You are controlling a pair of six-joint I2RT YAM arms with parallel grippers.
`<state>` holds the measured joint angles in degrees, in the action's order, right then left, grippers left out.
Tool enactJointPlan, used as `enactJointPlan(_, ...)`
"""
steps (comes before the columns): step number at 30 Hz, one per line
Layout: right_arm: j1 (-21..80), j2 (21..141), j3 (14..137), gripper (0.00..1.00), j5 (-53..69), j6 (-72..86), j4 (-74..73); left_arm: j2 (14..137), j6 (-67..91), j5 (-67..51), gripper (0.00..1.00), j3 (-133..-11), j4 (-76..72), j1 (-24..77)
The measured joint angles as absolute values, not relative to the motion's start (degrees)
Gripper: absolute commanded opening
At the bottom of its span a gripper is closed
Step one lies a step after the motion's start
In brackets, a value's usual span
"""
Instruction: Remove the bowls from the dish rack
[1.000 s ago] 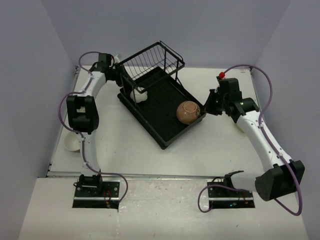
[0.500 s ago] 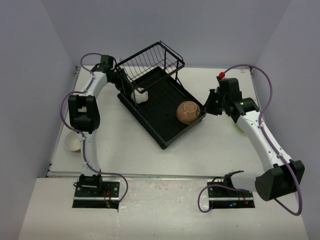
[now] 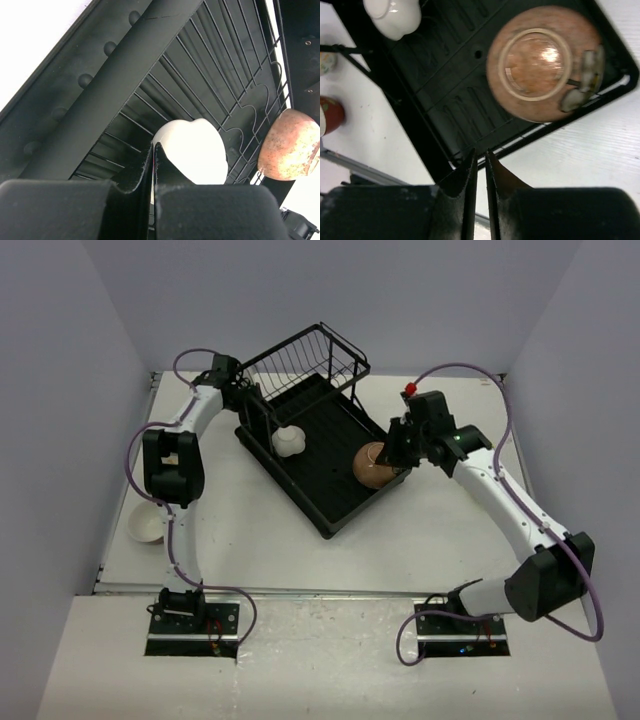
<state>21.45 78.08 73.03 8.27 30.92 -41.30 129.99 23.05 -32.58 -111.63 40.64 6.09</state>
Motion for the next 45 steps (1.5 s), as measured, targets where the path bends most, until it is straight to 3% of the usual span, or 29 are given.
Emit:
enactJointPlan(7,28.12,83.4,78.43,0.31,13.19,35.11,-38.54,129.99,21.74,-32.47,0.0,-110.98,40.62,6.2)
enactJointPlan(9,28.23,84.44,78.39,0.44,16.25,38.17,-36.14,129.99,21.41,-32.42,0.0,-110.93,40.69,6.24)
enactJointPlan(10,28.27,84.93,78.35,0.55,17.28,39.79,-34.89,129.99,21.37,-32.42,0.0,-110.91,40.69,6.26)
enactJointPlan(13,28.99,86.72,78.06,0.68,19.97,45.3,-30.04,129.99,21.26,-32.47,0.0,-110.87,40.73,6.26)
enactJointPlan(15,30.2,88.05,78.06,0.7,20.64,48.6,-27.24,129.99,21.08,-32.53,0.0,-110.87,40.73,6.26)
enactJointPlan(16,30.94,88.79,78.06,0.76,20.75,50.15,-25.98,129.99,20.82,-32.6,0.0,-110.87,40.73,6.26)
enactJointPlan(26,37.17,98.41,78.85,0.77,18.41,67.99,-18.35,129.99,18.65,-33.76,0.0,-110.74,40.73,6.31)
enactJointPlan(34,38.5,99.5,76.38,0.63,10.85,73.38,-15.42,129.99,18.15,-34.79,0.0,-110.67,40.69,6.35)
enactJointPlan(36,38.5,99.98,76.12,0.54,9.54,73.52,-15.18,129.97,18.17,-35.64,0.0,-110.28,40.25,6.35)
enactJointPlan(45,38.5,107.72,77.12,0.63,6.0,73.28,-12.36,129.97,17.74,-37.04,0.0,-109.8,39.97,6.46)
